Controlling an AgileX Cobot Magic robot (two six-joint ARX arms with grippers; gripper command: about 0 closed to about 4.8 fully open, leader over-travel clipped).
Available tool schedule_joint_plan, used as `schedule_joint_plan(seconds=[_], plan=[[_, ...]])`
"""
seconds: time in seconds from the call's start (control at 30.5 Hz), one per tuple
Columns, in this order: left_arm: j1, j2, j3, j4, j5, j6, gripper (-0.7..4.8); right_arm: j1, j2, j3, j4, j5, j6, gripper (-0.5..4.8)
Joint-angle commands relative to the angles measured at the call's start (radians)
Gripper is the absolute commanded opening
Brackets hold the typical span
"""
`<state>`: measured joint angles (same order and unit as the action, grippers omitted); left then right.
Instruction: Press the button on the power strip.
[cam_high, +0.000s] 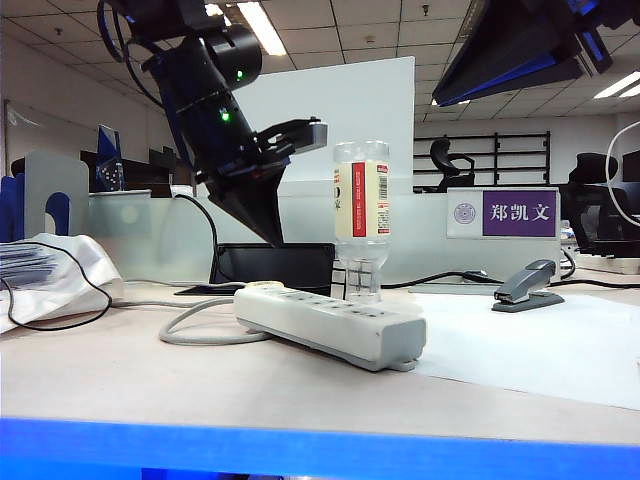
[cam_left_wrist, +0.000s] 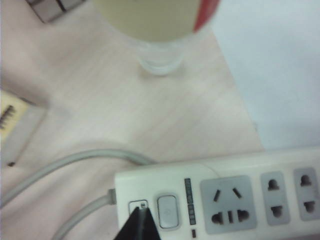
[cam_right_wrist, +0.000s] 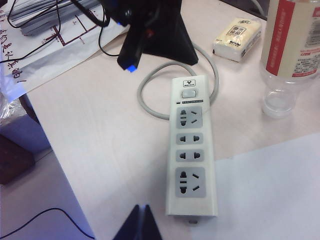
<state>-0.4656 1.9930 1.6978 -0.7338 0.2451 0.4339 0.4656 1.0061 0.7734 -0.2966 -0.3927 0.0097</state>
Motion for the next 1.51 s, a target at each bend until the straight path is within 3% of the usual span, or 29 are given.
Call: schedule_joint_plan(seconds=[0.03, 0.33, 1.51], plan=[[-0.001, 0.005, 0.007, -0.029, 0.002, 0.007, -0.05, 0.0, -0.002, 0.003, 0.017, -0.002, 0.002, 0.03], [-0.002, 0.034, 0.007, -0.076, 0.05, 0.003, -0.05, 0.0, -0.002, 0.003, 0.017, -0.002, 0.002, 0.03], [-0.013, 0.105, 0.006, -0.084, 0.002, 0.015, -0.05, 0.0, -0.002, 0.003, 0.019, 0.01, -0.011, 0.03]])
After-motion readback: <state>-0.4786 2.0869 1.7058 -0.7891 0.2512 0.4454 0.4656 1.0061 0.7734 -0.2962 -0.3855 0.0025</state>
